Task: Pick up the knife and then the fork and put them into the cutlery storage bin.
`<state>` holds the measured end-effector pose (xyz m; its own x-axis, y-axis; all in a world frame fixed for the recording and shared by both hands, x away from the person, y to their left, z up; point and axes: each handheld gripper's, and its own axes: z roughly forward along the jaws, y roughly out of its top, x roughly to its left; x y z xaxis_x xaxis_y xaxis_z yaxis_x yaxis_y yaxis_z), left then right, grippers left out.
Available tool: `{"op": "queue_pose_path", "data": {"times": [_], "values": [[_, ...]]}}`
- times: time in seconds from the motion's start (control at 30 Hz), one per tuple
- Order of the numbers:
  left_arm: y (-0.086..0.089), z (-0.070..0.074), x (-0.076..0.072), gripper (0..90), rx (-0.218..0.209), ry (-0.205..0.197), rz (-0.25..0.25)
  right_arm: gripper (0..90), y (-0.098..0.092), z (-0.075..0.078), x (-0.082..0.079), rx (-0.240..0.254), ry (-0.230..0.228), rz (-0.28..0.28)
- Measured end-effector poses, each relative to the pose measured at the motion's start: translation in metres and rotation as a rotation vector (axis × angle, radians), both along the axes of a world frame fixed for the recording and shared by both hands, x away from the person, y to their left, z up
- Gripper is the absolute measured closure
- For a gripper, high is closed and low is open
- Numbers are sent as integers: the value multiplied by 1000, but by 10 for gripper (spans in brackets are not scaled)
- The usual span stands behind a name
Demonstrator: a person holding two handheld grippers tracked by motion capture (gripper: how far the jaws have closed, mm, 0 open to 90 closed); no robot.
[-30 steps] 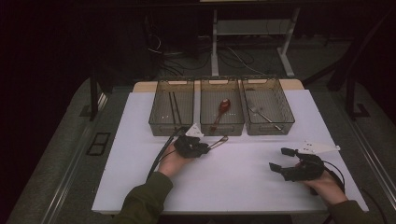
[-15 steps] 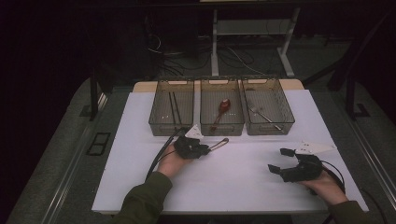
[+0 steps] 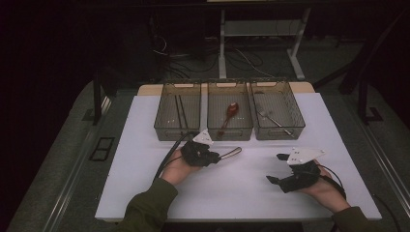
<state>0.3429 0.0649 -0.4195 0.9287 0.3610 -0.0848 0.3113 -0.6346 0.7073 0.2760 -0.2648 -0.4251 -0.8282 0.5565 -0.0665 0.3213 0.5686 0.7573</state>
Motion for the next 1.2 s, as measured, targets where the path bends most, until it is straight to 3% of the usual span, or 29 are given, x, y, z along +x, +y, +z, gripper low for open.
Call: {"op": "queue_pose_path", "data": {"times": [0.23,0.33,0.57,0.87,1.13,1.2], "values": [[-14,9,-11,792,-10,-9,-49,210,24,7,7,-36,-47,68],[-21,12,-15,792,-9,-15,-71,225,35,9,12,-79,-99,121],[-30,17,-20,792,-3,-25,-117,288,67,12,19,-146,-153,216],[-37,22,-25,792,-1,-49,-158,478,94,10,22,-225,-208,334],[-39,26,-25,791,17,-58,-200,671,99,8,22,-253,-215,380],[-39,27,-25,791,14,-54,-206,683,99,9,21,-260,-228,388]]}}
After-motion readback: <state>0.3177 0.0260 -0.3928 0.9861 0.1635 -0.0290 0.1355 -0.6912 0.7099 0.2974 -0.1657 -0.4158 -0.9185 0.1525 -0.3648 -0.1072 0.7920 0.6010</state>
